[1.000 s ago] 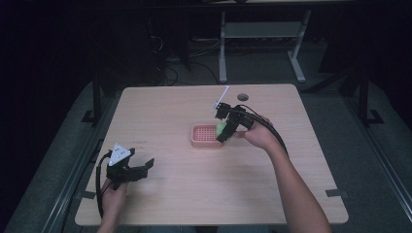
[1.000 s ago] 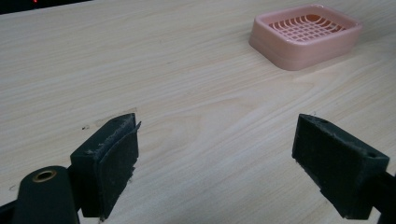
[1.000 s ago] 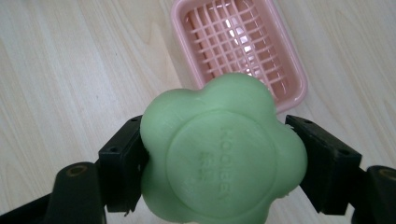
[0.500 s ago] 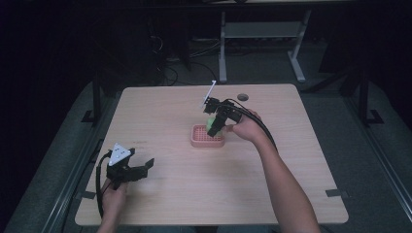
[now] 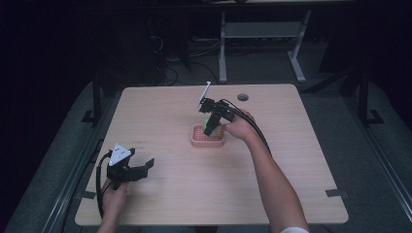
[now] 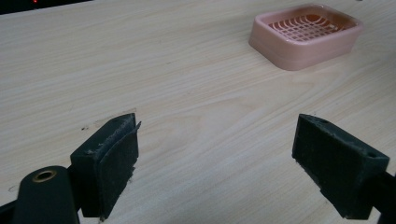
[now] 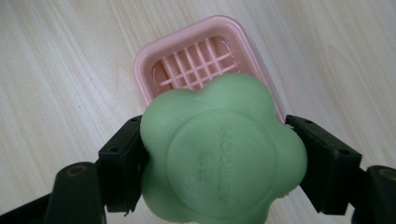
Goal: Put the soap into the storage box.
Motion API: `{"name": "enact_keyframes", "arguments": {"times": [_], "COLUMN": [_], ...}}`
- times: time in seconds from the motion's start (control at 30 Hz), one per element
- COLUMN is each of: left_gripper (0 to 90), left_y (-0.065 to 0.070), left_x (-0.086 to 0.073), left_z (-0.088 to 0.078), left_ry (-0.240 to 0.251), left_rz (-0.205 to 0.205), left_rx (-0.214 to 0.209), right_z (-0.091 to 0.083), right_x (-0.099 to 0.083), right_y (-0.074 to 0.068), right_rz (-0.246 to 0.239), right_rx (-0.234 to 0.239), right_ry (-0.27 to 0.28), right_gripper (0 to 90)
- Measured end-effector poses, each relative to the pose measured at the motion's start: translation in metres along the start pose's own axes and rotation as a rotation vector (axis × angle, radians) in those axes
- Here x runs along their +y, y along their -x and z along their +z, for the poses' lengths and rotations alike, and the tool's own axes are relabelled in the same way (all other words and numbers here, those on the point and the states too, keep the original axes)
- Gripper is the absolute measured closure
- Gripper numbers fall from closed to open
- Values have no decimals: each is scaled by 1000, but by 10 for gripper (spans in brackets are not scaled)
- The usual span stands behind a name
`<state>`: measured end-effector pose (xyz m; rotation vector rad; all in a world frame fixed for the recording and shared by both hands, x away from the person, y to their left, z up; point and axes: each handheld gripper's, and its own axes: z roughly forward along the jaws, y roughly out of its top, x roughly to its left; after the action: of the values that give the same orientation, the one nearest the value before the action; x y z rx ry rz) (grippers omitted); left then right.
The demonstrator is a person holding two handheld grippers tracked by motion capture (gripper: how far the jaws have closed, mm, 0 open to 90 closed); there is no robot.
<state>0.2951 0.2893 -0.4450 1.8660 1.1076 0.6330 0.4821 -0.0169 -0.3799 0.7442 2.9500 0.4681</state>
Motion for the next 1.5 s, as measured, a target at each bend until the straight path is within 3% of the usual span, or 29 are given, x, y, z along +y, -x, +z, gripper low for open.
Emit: {"name": "enact_keyframes", "arguments": {"times": [0.6, 1.5], "left_gripper": [142, 142], "left_y": [0, 1], "left_x": [0, 0], "left_z": [-1, -1], "left_ry": [6, 3], "left_rz": [-8, 2], "left_rx": [-1, -7], "right_z": [31, 41], "right_x": [16, 18], "right_y": [2, 4], "right_rz": [6, 31], "right_rx": [8, 2], "right_ry": [-77, -105], "right_gripper": [255, 252]}}
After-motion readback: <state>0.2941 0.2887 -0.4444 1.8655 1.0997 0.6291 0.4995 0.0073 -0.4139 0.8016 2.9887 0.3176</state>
